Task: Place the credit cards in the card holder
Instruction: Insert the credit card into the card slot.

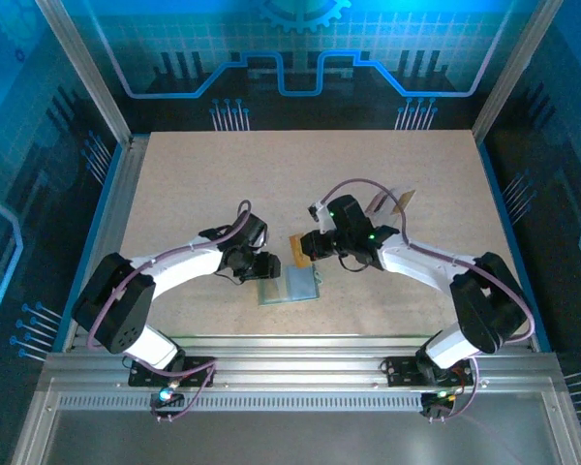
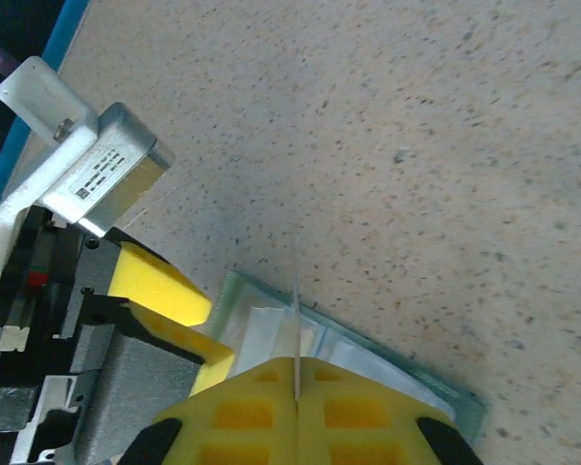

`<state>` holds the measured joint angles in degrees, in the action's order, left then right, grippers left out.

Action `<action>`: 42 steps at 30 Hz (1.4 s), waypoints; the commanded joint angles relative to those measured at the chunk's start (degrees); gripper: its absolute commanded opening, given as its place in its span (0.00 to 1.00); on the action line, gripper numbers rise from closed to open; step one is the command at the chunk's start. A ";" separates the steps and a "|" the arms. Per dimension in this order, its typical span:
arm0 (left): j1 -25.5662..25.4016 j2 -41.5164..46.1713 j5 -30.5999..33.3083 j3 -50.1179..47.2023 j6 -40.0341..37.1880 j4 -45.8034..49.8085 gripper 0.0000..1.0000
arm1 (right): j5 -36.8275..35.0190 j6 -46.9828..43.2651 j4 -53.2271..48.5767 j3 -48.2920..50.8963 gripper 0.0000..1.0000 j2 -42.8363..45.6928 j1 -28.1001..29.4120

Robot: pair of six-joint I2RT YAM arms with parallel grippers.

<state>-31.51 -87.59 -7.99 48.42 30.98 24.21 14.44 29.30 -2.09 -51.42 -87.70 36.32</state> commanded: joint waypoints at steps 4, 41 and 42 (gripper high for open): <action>-0.05 -0.50 4.44 -1.96 -0.32 0.68 0.45 | 2.83 2.07 8.17 0.71 0.00 -3.77 1.51; -0.01 -4.52 3.02 -6.77 2.15 -4.69 0.33 | 6.81 10.31 17.20 5.40 0.00 -13.70 3.62; -0.05 -4.52 2.98 -6.84 2.22 -4.75 0.33 | 6.99 10.56 17.20 5.52 0.00 -13.86 3.66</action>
<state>-31.48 -89.89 -4.12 44.18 32.56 20.18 20.27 38.68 14.44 -47.37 -100.47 39.03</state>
